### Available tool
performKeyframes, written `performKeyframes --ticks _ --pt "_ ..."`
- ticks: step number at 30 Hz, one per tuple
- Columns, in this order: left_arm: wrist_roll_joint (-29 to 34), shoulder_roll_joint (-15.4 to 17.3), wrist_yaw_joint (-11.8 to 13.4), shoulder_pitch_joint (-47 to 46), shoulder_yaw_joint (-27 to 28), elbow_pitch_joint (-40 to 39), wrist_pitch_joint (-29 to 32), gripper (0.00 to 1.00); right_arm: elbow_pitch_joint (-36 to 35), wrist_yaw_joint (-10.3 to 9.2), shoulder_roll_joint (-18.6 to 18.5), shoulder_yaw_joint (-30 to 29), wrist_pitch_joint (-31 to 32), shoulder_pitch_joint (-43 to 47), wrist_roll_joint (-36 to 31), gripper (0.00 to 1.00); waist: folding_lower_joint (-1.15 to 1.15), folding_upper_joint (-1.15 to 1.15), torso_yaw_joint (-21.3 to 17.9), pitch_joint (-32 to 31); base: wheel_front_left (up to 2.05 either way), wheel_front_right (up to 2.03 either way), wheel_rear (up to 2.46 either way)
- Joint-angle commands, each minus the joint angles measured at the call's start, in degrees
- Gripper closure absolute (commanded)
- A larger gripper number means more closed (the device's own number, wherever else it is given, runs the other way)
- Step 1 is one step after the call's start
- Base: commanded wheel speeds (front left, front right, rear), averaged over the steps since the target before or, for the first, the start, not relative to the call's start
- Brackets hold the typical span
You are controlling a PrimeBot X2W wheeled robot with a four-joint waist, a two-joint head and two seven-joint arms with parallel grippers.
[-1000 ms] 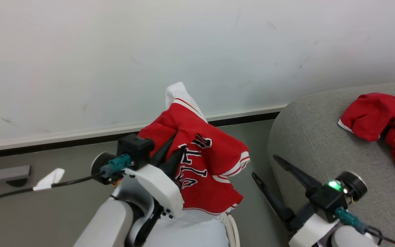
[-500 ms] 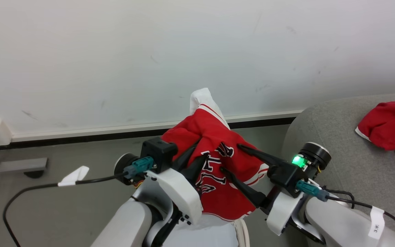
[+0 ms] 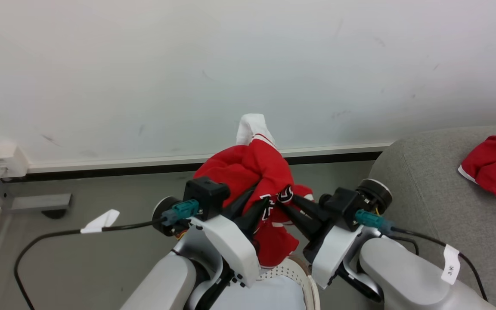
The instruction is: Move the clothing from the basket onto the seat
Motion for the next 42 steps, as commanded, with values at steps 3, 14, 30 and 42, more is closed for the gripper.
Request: performKeyframes --ticks 3,14,30,42 --pt "-0.2 0.6 0.2 0.1 0.2 0.5 -0.3 1.0 -1.4 -0.14 -0.6 -2.5 -0.3 1.5 0.8 1.0 0.0 0.0 0.0 0.1 0.0 0.0 0.0" --pt "-0.1 1.2 1.1 1.1 0.3 1.4 -1.6 0.0 -3.5 -0.15 -1.2 -10.5 -0.3 5.2 4.7 1.0 0.0 0.0 -0.6 0.4 0.0 0.0 0.0" --pt "0.1 1.3 1.6 2.1 -1.0 1.5 -3.7 0.0 -5.6 -0.14 -3.2 -20.0 -0.3 7.1 4.0 1.0 0.0 0.0 -3.4 0.9 0.0 0.0 0.0" --pt "-0.2 2.0 2.1 2.1 -1.3 0.3 -4.3 0.0 -7.3 -0.14 -5.4 -23.1 -0.3 8.0 3.0 1.0 0.0 0.0 -13.9 3.6 0.0 0.0 0.0"
